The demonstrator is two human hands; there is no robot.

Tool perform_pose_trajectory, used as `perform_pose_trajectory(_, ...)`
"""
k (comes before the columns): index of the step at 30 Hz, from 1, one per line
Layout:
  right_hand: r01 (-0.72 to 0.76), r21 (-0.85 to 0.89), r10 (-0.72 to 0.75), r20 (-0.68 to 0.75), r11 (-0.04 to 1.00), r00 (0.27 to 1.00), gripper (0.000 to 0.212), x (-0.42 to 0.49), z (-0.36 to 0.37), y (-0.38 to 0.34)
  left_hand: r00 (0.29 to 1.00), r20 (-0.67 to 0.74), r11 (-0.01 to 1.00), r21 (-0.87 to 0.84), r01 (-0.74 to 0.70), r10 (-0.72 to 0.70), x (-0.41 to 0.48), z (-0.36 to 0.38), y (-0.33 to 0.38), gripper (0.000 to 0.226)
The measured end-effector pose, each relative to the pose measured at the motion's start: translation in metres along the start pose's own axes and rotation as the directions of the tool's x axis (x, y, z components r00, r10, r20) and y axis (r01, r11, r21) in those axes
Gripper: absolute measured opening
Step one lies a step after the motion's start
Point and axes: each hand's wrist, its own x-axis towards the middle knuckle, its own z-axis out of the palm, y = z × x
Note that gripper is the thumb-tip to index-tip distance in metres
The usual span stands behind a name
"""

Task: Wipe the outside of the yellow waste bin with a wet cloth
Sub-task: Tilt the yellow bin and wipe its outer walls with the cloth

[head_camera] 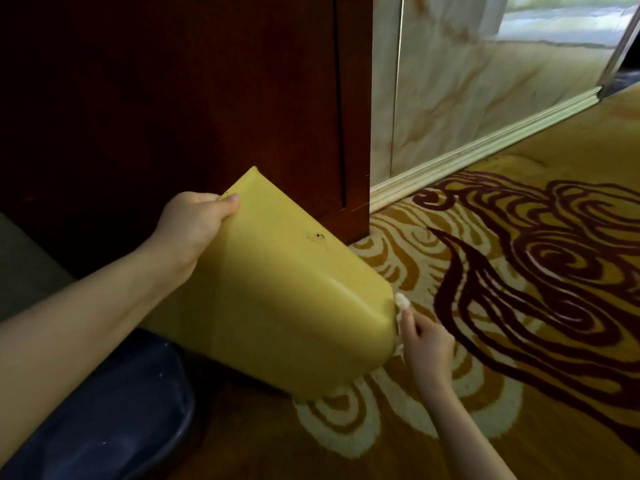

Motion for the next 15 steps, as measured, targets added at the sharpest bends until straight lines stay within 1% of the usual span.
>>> perform_pose_trajectory(1, 0.023, 0.024, -0.022, -0.052, 0.999, 0.998, 0.038, 0.002, -0.004, -0.005, 1.000, 0.013, 1.000, -0.015, -0.009, 0.010, -0.004, 0.001, -0.003, 0.027)
perform_pose_trajectory(3, 0.147, 0.060, -0.138, -0.135, 0.987, 0.981, 0.030, 0.003, -0.006, -0.025, 0.999, 0.038, 0.998, -0.056, -0.010, 0.012, -0.012, 0.005, -0.012, 0.026)
perform_pose_trajectory(4, 0.221, 0.060, -0.209, -0.163, 0.973, 0.964, 0.026, 0.002, -0.005, -0.040, 0.999, 0.045, 0.997, -0.080, -0.009, 0.012, -0.016, 0.007, -0.016, 0.026)
perform_pose_trajectory(5, 0.294, 0.059, -0.279, -0.186, 0.954, 0.942, 0.026, 0.000, -0.003, -0.057, 0.999, 0.045, 0.994, -0.108, -0.009, 0.014, -0.019, 0.009, -0.020, 0.025)
perform_pose_trajectory(7, 0.440, 0.085, -0.420, -0.186, 0.894, 0.888, 0.031, -0.002, 0.006, -0.095, 0.999, 0.036, 0.990, -0.136, -0.024, 0.029, -0.021, 0.011, -0.026, 0.024)
perform_pose_trajectory(9, 0.538, 0.120, -0.527, -0.109, 0.834, 0.843, 0.031, -0.005, 0.022, -0.132, 0.998, 0.048, 0.992, -0.123, -0.024, 0.030, -0.022, 0.010, -0.029, 0.023)
perform_pose_trajectory(11, 0.579, 0.117, -0.585, 0.021, 0.807, 0.811, 0.034, -0.008, 0.038, -0.163, 0.997, 0.079, 0.989, -0.145, 0.013, -0.001, -0.020, 0.007, -0.031, 0.022)
perform_pose_trajectory(13, 0.581, 0.088, -0.587, 0.141, 0.809, 0.797, 0.038, -0.011, 0.053, -0.179, 0.990, 0.136, 0.986, -0.156, 0.054, -0.033, -0.019, 0.001, -0.031, 0.022)
perform_pose_trajectory(15, 0.565, 0.069, -0.567, 0.189, 0.822, 0.801, 0.039, -0.014, 0.061, -0.179, 0.979, 0.187, 0.988, -0.120, 0.102, -0.078, -0.015, -0.006, -0.030, 0.021)
